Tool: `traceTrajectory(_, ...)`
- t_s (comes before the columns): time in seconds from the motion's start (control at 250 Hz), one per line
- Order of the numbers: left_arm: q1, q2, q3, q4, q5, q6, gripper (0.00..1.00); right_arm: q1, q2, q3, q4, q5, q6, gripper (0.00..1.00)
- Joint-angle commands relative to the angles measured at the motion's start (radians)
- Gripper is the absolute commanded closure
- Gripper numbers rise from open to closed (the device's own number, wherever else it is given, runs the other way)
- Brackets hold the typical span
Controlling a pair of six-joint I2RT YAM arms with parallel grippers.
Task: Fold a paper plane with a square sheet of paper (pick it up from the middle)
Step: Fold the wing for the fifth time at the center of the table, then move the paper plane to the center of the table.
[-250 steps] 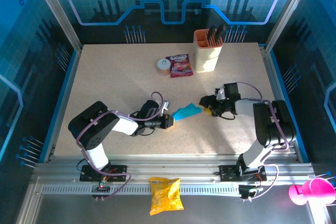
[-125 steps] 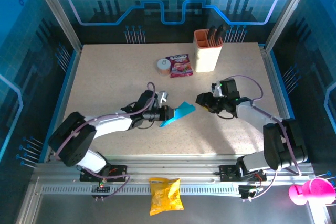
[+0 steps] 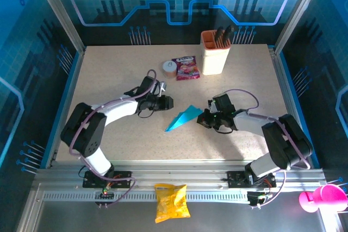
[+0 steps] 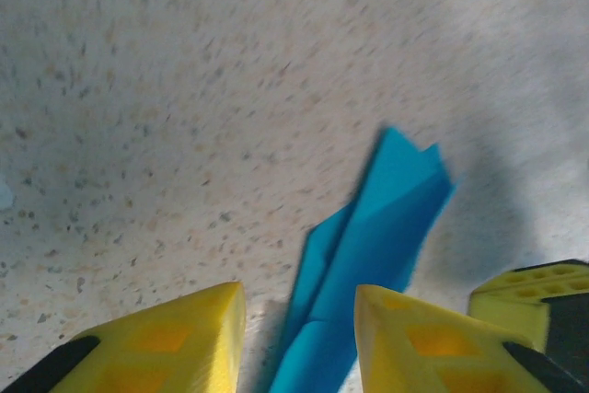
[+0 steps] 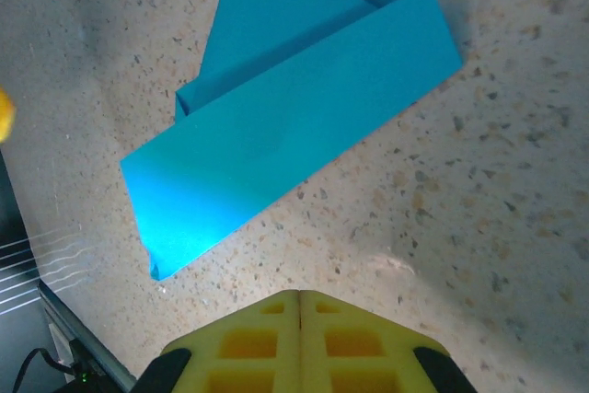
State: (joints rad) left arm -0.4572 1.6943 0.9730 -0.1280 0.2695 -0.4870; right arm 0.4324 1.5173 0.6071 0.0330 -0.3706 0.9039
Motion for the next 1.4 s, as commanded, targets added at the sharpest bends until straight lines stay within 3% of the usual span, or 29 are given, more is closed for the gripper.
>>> traceTrajectory(0.0, 0.003, 0.044, 0.047, -0.061, 0.068, 0.037, 0.64, 0.015, 0.062, 0.005, 0.076, -0.005, 0.021, 1.00)
traceTrajectory(0.507, -0.109, 0.162, 0.087, -0.082, 0.064, 0.049, 0.66, 0.023, 0.221, 0.012, 0.199, -0.050, 0.045, 1.00)
traceTrajectory(0.891, -0.221, 0.114, 0.070, -0.049, 0.009, 0.028, 0.66, 0.023, 0.268, -0.014, 0.257, -0.063, 0.057, 1.00)
traceTrajectory(1.146, -0.256, 0.129, 0.070, -0.015, -0.004, 0.001, 0.81, 0.023, 0.293, -0.034, 0.294, -0.071, 0.067, 1.00)
traceTrajectory(1.254, -0.263, 0.132, 0.068, -0.007, -0.029, -0.010, 1.00, 0.024, 0.296, -0.027, 0.295, -0.088, 0.064, 1.00)
traceTrajectory(1.394, -0.265, 0.095, 0.036, 0.005, -0.099, -0.027, 1.00, 0.018, 0.238, -0.002, 0.243, -0.110, 0.035, 1.00)
